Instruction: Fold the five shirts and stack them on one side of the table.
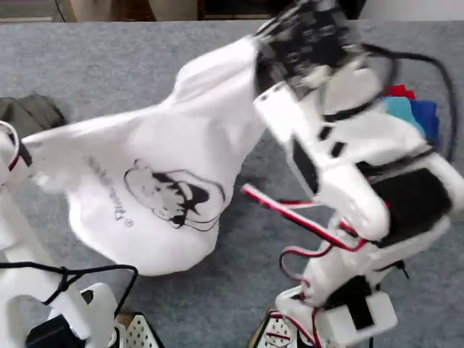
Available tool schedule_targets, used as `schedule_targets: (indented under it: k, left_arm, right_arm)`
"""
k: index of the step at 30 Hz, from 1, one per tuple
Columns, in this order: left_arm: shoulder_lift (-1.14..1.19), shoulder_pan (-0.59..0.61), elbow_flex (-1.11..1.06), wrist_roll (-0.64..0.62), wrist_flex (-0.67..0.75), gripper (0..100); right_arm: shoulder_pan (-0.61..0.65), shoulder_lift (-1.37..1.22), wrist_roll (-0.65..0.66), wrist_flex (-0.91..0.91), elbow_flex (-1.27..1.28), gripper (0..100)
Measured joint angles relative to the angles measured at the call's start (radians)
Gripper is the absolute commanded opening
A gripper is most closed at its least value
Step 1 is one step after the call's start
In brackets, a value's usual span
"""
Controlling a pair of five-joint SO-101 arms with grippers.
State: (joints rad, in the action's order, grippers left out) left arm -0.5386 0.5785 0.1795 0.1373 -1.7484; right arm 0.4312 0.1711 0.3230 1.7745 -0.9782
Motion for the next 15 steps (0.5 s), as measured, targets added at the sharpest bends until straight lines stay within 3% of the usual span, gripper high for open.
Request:
schedule_targets:
  k: [4, 15]
  left_arm:
    - [0.000, 0.044, -0.150, 0.051, 0.026, 2]
    - [-0.002, 0.192, -0.695, 0.250, 0.381, 2]
  right_arm:
    - [0.117, 0.035, 0.000, -0.057, 0.387, 1.6]
    - [0.245, 0.034, 0.003, -0.546, 1.215, 1.9]
